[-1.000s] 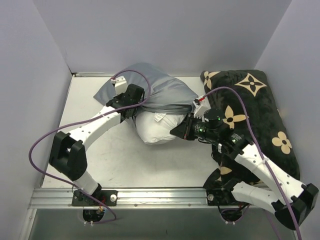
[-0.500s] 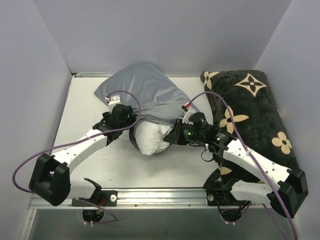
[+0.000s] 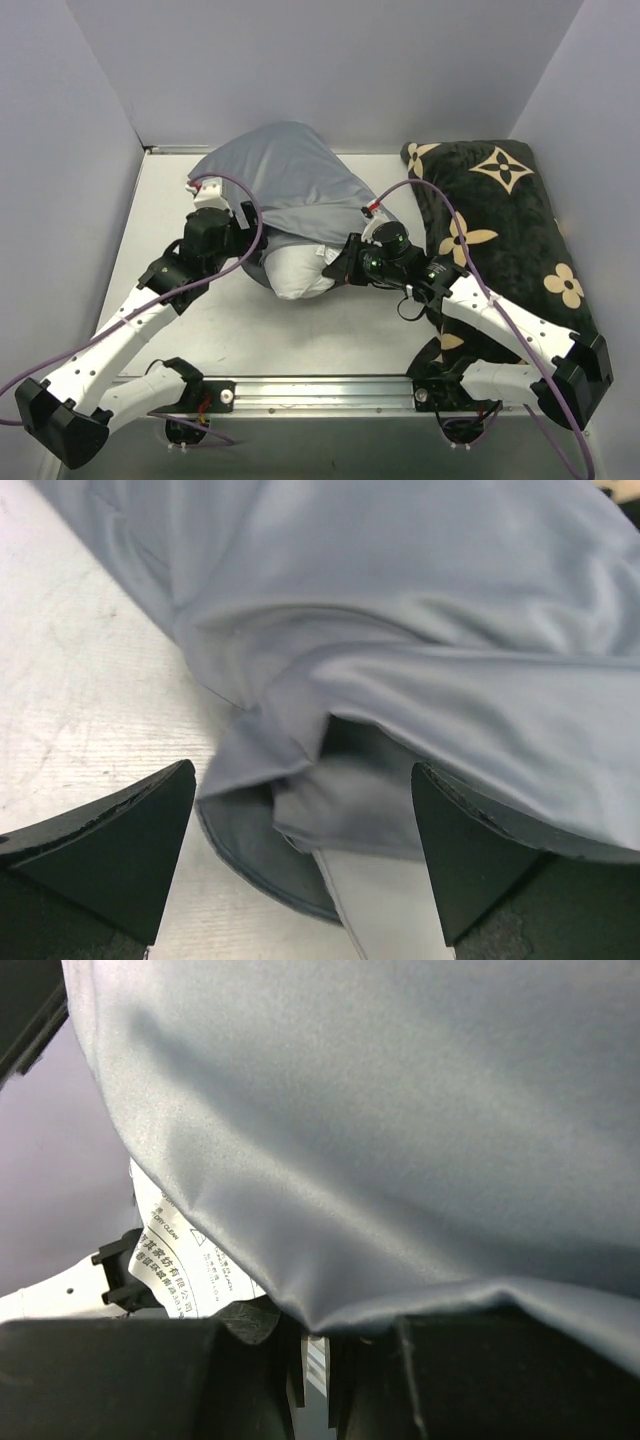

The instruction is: Remove the pillowcase from the pillow

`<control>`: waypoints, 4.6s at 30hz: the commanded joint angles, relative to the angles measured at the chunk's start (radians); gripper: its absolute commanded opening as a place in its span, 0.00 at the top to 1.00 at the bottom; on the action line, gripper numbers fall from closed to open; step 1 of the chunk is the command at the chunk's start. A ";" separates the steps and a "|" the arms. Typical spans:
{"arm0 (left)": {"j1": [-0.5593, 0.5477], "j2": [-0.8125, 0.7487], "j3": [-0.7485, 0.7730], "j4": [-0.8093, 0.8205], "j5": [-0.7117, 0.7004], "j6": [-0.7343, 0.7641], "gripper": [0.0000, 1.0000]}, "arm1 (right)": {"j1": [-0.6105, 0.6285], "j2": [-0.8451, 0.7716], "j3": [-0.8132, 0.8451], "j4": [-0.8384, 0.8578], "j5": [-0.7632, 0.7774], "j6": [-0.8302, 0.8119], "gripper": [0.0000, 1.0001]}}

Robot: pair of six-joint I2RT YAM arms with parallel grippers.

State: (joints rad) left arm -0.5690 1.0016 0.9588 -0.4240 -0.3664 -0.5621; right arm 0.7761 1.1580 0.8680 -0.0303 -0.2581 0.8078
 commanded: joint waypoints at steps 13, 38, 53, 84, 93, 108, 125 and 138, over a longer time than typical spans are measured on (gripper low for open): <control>-0.632 -0.014 0.114 0.052 -0.285 0.284 0.03 | 0.014 0.020 0.183 -0.003 0.066 -0.022 1.00; -0.753 0.155 -0.156 0.674 -0.480 1.027 0.03 | 0.022 -0.024 0.292 -0.088 0.023 -0.035 1.00; -0.609 0.203 -0.180 0.778 -0.425 0.967 0.26 | 0.052 -0.058 0.282 -0.100 0.013 -0.030 1.00; -0.480 0.132 -0.003 0.340 -0.261 0.355 1.00 | 0.153 -0.178 0.342 -0.411 0.441 -0.433 0.41; -0.479 0.097 0.070 0.245 -0.226 0.344 1.00 | 0.255 -0.054 0.390 -0.456 0.744 -0.535 0.41; -0.477 0.028 0.146 0.122 -0.140 0.315 1.00 | 0.311 0.095 0.450 -0.422 1.050 -0.634 0.32; -0.479 -0.011 0.198 0.027 -0.074 0.306 1.00 | 0.160 0.051 0.451 -0.428 1.209 -0.616 0.80; -0.479 -0.135 0.138 0.027 -0.028 0.288 1.00 | -0.341 -0.033 0.329 -0.309 0.495 -0.469 0.82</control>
State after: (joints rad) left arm -1.0512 0.9508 1.0847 -0.4515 -0.3836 -0.2478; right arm 0.5797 1.1549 1.2644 -0.3950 0.4767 0.2832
